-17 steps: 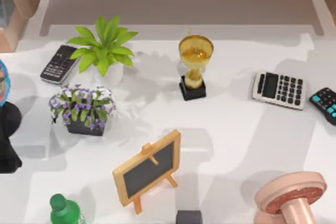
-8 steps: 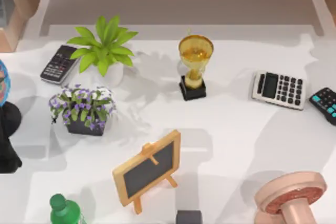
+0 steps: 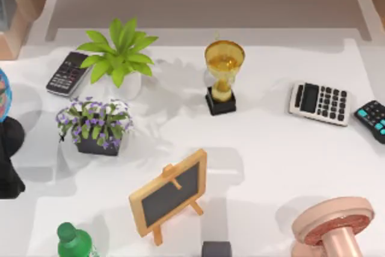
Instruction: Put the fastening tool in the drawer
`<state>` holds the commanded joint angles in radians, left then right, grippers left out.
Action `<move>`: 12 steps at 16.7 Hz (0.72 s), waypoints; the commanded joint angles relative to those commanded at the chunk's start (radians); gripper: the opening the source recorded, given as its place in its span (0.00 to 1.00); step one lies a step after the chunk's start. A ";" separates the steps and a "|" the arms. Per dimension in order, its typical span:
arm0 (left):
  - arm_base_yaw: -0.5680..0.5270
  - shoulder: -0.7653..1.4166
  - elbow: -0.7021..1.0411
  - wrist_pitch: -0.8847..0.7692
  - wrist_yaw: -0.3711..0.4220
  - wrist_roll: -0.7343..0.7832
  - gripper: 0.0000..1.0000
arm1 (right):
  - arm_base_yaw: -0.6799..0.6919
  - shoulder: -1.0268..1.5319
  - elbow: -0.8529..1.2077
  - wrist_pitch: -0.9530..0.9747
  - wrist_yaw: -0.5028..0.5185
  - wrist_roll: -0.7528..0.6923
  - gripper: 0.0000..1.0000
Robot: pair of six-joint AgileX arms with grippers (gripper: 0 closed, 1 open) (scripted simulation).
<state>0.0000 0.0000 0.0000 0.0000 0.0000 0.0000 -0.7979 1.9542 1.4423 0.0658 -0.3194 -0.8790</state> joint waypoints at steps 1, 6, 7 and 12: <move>0.000 0.000 0.000 0.000 0.000 0.000 1.00 | -0.030 -0.013 -0.075 0.117 -0.023 -0.044 1.00; 0.000 0.000 0.000 0.000 0.000 0.000 1.00 | -0.119 -0.025 -0.455 0.680 -0.144 -0.273 1.00; 0.000 0.000 0.000 0.000 0.000 0.000 1.00 | -0.123 -0.019 -0.528 0.784 -0.169 -0.318 1.00; 0.000 0.000 0.000 0.000 0.000 0.000 1.00 | -0.071 0.027 -0.828 1.233 -0.291 -0.521 1.00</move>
<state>0.0000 0.0000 0.0000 0.0000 0.0000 0.0000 -0.8694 1.9813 0.6142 1.2989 -0.6107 -1.4003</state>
